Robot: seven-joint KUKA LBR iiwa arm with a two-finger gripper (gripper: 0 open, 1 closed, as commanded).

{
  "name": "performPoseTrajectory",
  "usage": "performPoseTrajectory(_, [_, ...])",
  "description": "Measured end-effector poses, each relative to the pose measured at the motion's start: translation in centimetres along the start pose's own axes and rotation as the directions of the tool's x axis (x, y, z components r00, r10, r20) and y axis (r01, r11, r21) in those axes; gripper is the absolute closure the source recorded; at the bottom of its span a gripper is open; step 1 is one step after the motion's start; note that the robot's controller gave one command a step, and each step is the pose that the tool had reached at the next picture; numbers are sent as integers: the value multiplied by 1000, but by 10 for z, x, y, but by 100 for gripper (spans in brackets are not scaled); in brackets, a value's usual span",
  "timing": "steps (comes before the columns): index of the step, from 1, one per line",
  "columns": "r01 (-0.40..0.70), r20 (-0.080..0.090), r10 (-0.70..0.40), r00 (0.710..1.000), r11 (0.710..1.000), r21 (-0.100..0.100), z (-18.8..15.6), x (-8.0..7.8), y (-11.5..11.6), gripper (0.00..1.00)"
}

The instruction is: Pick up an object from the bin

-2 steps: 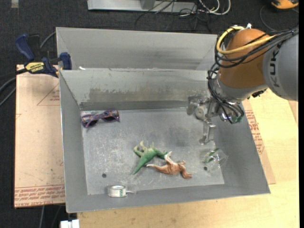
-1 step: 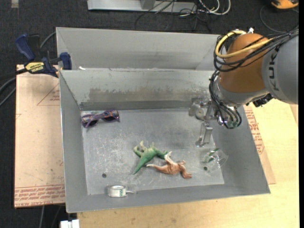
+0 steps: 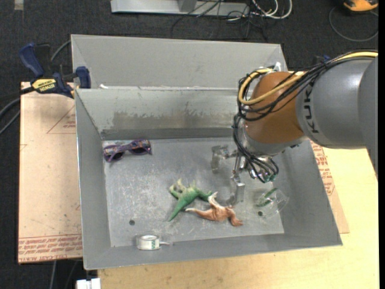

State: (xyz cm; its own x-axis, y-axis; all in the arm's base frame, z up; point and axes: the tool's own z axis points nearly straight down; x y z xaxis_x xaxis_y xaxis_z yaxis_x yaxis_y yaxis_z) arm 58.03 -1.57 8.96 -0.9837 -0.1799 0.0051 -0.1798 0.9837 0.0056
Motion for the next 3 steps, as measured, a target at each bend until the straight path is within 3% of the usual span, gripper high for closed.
performPoseTrajectory(1, [62, 11, -62, 998, 998, 9, 17, 19, 34, 0])
performPoseTrajectory(2, [63, 9, -63, 998, 998, 0, 19, 51, 48, 0])
performPoseTrajectory(3, [168, 24, -168, 985, 986, 15, 18, 60, 67, 0])
